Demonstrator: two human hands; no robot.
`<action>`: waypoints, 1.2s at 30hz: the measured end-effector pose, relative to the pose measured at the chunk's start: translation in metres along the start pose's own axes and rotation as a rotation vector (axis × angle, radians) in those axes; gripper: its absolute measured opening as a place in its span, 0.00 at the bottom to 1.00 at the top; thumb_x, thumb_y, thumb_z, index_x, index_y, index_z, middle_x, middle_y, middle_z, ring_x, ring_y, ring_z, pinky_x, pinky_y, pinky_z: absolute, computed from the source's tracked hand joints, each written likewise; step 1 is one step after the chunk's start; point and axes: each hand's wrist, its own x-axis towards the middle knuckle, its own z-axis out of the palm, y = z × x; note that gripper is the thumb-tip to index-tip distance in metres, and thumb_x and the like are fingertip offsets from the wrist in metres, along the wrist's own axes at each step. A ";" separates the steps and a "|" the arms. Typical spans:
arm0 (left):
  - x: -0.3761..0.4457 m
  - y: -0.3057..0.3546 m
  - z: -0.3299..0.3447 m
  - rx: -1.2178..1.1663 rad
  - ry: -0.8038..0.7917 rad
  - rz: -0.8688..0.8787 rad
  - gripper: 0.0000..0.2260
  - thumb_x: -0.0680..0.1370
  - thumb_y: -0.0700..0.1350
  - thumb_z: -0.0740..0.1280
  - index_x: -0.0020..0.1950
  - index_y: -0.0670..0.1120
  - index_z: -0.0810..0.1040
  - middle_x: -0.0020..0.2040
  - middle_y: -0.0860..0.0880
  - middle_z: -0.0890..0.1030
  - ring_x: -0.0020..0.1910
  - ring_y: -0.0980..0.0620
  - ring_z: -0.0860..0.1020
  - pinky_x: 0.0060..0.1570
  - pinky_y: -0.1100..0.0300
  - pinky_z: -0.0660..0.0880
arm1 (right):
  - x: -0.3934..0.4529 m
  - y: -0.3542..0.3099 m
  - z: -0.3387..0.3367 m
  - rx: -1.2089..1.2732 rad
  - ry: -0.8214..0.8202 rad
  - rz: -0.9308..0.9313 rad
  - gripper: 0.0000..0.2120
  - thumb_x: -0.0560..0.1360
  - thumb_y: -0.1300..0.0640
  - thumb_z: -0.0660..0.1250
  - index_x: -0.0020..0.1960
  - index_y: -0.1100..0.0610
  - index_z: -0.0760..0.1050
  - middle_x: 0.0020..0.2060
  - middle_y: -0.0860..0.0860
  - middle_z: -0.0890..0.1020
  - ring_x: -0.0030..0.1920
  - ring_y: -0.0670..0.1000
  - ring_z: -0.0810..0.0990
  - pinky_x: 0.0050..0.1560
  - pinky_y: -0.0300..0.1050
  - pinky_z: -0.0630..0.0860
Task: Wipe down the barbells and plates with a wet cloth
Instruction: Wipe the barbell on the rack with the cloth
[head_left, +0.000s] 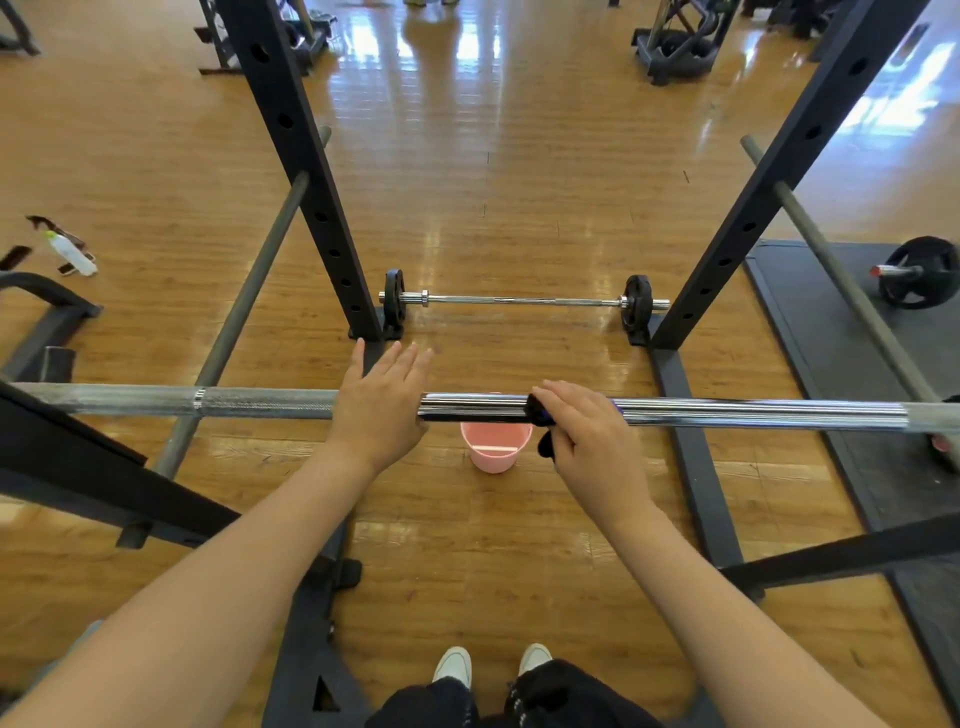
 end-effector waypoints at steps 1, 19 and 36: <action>-0.001 0.003 -0.001 0.003 -0.013 -0.033 0.35 0.73 0.52 0.71 0.75 0.44 0.61 0.73 0.45 0.66 0.74 0.47 0.62 0.72 0.40 0.46 | -0.003 0.006 -0.001 -0.008 0.026 0.020 0.20 0.72 0.61 0.54 0.57 0.62 0.80 0.55 0.55 0.82 0.57 0.56 0.78 0.62 0.40 0.65; 0.023 0.027 -0.018 -0.045 -0.218 0.101 0.09 0.74 0.34 0.62 0.51 0.45 0.75 0.45 0.47 0.79 0.48 0.46 0.76 0.45 0.55 0.75 | -0.029 0.056 -0.025 -0.073 0.212 0.064 0.18 0.69 0.71 0.62 0.57 0.65 0.79 0.56 0.58 0.81 0.60 0.56 0.76 0.61 0.56 0.73; -0.009 -0.015 -0.008 0.001 0.109 0.117 0.36 0.59 0.43 0.82 0.64 0.38 0.75 0.60 0.40 0.79 0.61 0.39 0.76 0.61 0.38 0.69 | -0.019 0.043 -0.020 -0.055 0.207 0.113 0.19 0.67 0.70 0.61 0.56 0.64 0.80 0.54 0.57 0.82 0.56 0.58 0.79 0.58 0.54 0.75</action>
